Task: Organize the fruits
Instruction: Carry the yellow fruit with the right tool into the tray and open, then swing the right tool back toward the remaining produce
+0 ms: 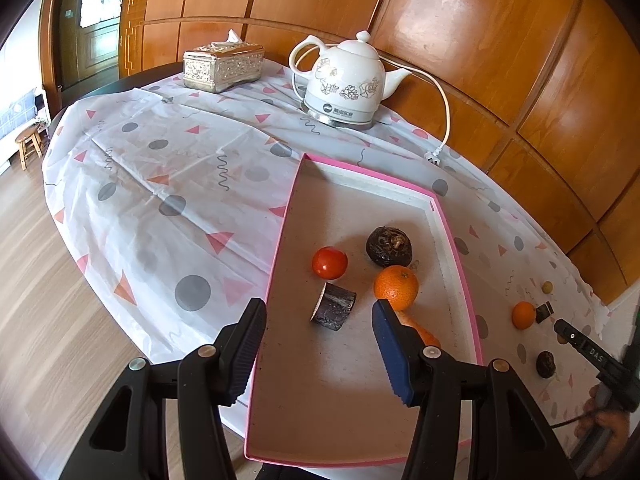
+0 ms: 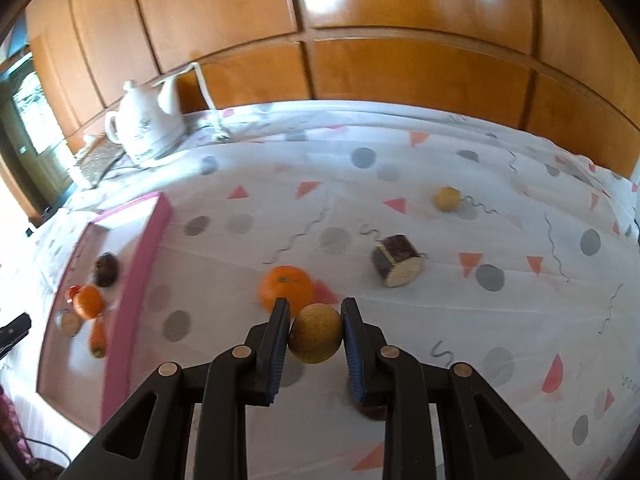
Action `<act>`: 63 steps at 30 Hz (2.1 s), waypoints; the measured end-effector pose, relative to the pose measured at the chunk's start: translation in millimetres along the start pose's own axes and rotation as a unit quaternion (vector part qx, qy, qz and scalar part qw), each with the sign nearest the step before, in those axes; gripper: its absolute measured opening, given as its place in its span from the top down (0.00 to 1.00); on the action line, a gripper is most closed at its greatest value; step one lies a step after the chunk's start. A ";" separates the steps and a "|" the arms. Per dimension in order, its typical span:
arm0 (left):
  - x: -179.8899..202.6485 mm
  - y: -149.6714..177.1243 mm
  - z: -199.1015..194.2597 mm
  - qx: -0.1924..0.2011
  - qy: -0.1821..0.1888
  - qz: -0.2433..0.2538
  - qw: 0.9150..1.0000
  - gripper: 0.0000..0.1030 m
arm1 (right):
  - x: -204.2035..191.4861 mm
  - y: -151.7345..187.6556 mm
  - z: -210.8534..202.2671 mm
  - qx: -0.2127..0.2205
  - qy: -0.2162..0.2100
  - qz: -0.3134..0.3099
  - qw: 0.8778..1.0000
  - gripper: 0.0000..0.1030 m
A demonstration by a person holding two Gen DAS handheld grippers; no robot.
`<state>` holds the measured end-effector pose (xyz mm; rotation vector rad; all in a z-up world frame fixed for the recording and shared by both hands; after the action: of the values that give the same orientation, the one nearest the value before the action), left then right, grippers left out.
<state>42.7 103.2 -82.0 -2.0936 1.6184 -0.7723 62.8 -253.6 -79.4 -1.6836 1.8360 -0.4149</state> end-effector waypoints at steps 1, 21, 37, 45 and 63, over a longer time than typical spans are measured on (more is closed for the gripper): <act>-0.2 0.0 0.0 0.000 0.000 0.000 1.000 0.46 | -6.2 0.5 -1.3 -0.001 -0.009 -0.005 1.000 0.75; -4.3 -1.9 -6.1 0.008 0.003 -0.012 1.000 0.46 | -149.9 34.2 -3.5 -0.051 -0.161 -0.148 0.974 0.75; -8.7 -0.5 -3.9 0.006 0.005 -0.018 1.000 0.46 | -218.3 77.7 34.9 -0.126 -0.170 -0.273 0.938 0.75; -8.6 -0.3 -3.8 0.005 0.005 -0.017 1.000 0.46 | -215.6 76.1 46.2 -0.130 -0.156 -0.267 0.942 0.75; -1.4 0.7 -6.3 0.007 0.007 -0.002 1.000 0.46 | -197.8 57.8 20.7 -0.081 -0.156 -0.209 0.962 0.70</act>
<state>37.9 104.5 -77.8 -2.0879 1.6114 -0.7991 32.0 -48.9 -86.4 -2.1200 1.3136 -0.1555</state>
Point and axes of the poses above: each gripper's, at about its wrist camera, not at the fingertips, and z roughly the way its jaws point, x to its right, y to its underside, the point moved 6 cm from there along z, roughly the way its jaws point, and after that the axes turned 6 degrees about -y, right-handed, at the moved point
